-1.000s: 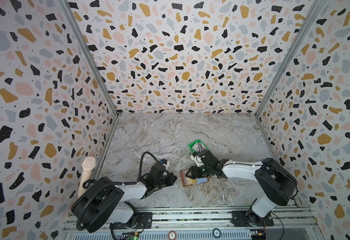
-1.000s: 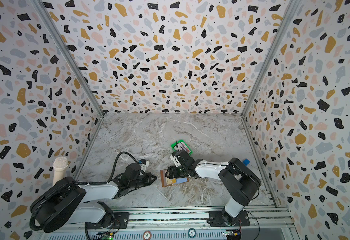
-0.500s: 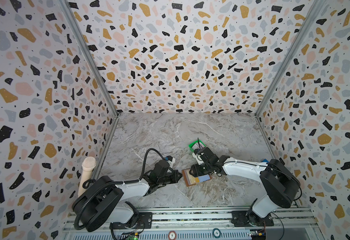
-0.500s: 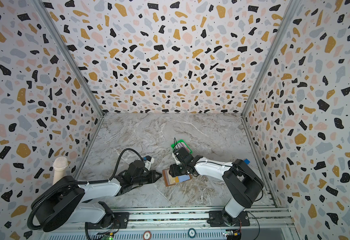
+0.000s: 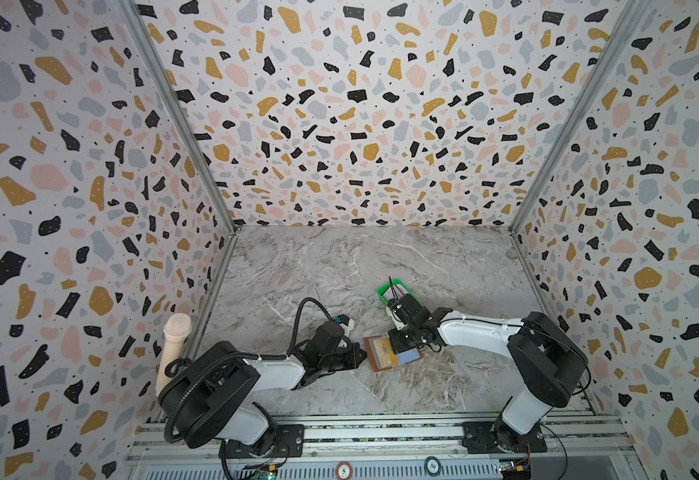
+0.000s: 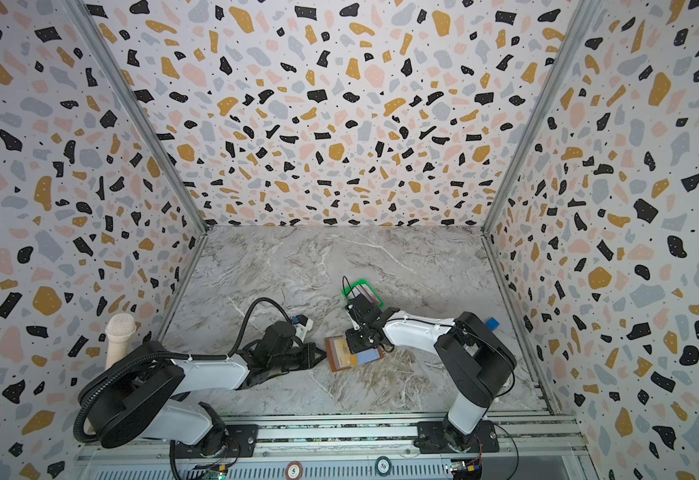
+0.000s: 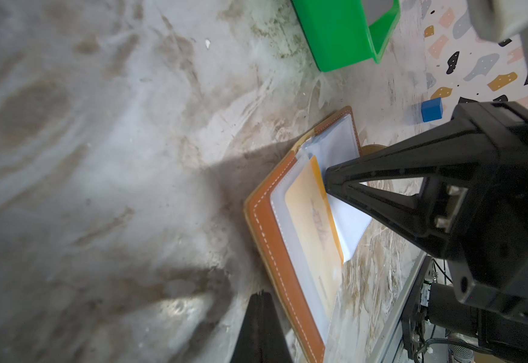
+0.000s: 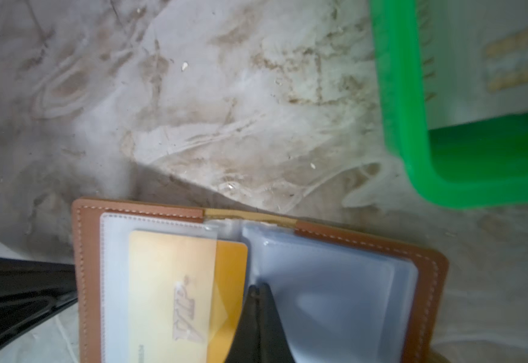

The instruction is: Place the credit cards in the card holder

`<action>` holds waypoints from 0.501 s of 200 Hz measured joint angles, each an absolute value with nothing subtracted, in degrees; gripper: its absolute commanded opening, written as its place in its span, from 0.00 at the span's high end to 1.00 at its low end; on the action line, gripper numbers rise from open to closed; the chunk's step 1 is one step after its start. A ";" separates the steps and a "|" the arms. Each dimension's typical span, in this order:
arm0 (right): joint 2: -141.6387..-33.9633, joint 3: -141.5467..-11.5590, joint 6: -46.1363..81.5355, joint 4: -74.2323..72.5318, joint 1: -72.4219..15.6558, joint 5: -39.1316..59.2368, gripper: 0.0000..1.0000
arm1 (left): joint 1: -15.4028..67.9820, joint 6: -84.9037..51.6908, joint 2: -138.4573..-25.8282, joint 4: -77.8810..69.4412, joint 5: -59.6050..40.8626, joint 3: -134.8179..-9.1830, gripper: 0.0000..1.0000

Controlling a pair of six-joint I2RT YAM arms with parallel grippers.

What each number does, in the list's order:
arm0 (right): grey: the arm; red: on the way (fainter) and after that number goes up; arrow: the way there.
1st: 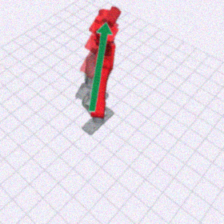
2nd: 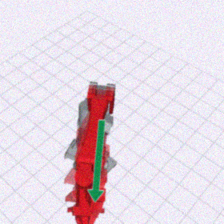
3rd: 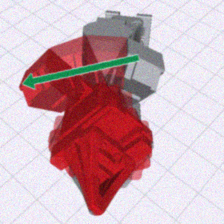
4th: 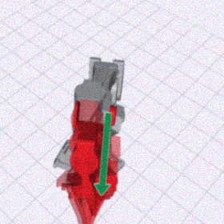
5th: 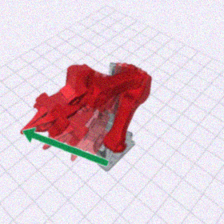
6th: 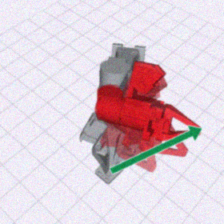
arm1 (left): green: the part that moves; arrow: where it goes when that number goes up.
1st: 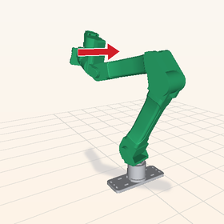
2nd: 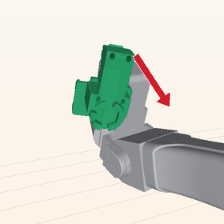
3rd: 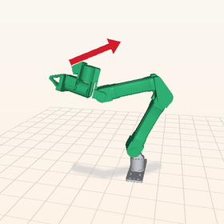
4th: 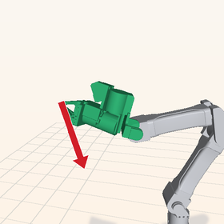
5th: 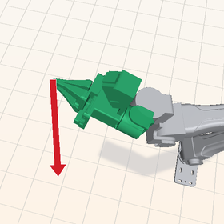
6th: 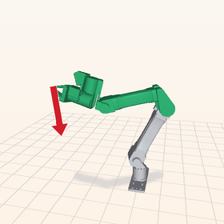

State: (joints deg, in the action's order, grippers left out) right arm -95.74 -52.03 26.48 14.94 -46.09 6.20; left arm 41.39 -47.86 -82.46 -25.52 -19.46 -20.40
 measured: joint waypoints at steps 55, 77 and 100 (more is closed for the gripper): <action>-95.83 -51.83 26.83 14.26 -47.97 6.44 1.00 | 41.36 -49.08 -82.17 -25.76 -19.40 -20.25 1.00; -95.83 -51.59 27.42 13.50 -49.06 7.18 1.00 | 41.28 -49.30 -78.56 -24.75 -18.98 -19.62 1.00; -95.90 -51.57 28.18 13.21 -50.13 7.66 1.00 | 40.91 -49.28 -74.61 -22.83 -17.87 -19.62 1.00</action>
